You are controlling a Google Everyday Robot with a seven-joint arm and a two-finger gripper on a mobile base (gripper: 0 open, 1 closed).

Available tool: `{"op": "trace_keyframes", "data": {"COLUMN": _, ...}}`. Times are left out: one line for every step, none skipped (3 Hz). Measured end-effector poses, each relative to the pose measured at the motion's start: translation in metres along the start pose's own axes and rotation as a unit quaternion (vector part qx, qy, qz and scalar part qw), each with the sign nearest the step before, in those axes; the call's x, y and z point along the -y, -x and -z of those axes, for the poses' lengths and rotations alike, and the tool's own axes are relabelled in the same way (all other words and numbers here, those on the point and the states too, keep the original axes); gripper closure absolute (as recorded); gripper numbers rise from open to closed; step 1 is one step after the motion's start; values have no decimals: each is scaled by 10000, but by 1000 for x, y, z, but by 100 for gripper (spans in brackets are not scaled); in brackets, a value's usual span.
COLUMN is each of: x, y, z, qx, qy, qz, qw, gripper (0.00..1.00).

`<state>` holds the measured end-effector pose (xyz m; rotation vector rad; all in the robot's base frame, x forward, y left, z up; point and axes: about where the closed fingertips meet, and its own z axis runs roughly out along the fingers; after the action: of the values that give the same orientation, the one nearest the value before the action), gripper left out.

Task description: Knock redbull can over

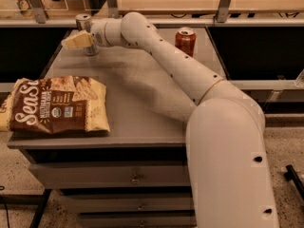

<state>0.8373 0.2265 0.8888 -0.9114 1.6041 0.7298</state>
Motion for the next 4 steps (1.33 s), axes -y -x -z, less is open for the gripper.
{"op": "trace_keyframes", "data": {"x": 1, "y": 2, "z": 0, "qx": 85, "qy": -41, "qz": -16, "qw": 10000, "gripper": 18}}
{"op": "trace_keyframes", "data": {"x": 1, "y": 4, "z": 0, "qx": 134, "qy": -58, "qz": -15, "qw": 9999, "gripper": 40}}
{"op": "trace_keyframes", "data": {"x": -1, "y": 5, "z": -1, "qx": 161, "qy": -40, "qz": -19, "qw": 9999, "gripper": 64}}
{"op": "trace_keyframes", "data": {"x": -1, "y": 7, "z": 3, "qx": 111, "qy": -65, "qz": 2, "qw": 9999, "gripper": 87}}
